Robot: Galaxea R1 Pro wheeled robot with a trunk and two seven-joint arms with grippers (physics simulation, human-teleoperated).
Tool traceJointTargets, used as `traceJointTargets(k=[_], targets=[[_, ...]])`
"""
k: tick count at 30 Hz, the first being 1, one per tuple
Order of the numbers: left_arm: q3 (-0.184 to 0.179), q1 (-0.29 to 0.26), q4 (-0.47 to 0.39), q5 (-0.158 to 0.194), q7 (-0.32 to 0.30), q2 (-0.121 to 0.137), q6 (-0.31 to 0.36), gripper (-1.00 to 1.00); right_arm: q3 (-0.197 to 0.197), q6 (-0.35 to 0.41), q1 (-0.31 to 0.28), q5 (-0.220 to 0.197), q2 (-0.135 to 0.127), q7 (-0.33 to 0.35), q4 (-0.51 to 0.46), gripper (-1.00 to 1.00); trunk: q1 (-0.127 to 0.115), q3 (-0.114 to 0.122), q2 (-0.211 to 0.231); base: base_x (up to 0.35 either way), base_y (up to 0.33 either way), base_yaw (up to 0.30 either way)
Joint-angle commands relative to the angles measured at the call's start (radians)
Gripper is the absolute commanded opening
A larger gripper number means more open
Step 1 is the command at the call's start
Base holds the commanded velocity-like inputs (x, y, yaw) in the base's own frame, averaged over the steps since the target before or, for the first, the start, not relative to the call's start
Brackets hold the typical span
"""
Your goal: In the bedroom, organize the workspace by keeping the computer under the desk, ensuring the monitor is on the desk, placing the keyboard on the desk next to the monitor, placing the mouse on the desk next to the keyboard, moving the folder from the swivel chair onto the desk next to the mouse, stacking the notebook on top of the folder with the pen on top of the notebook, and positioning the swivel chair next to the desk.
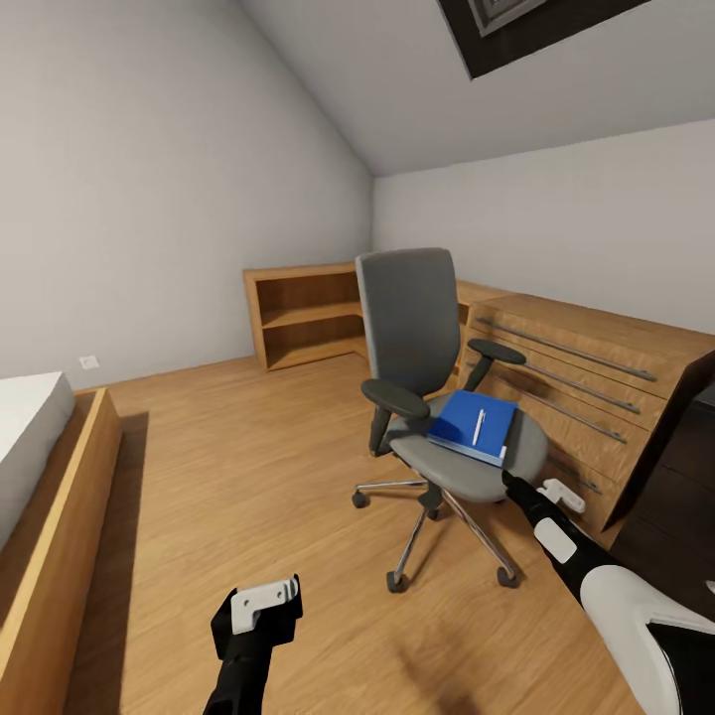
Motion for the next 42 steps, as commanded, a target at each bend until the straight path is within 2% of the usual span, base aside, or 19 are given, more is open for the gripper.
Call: traceJointTargets(k=[1, 42], targets=[[-0.001, 0.0, -0.002, 0.007, 0.005, 0.0, 0.004, 1.0, -0.004, -0.003, -0.001, -0.008, 0.0, 0.008, 0.002, 1.0, 0.0, -0.001, 0.0, 0.0, 0.0, 0.001], [-0.003, 0.0, -0.002, 0.007, 0.005, 0.0, 0.002, 1.0, -0.003, 0.008, -0.001, -0.012, 0.003, 0.006, 0.008, 1.0, 0.0, -0.018, 0.0, 0.005, 0.001, 0.0]])
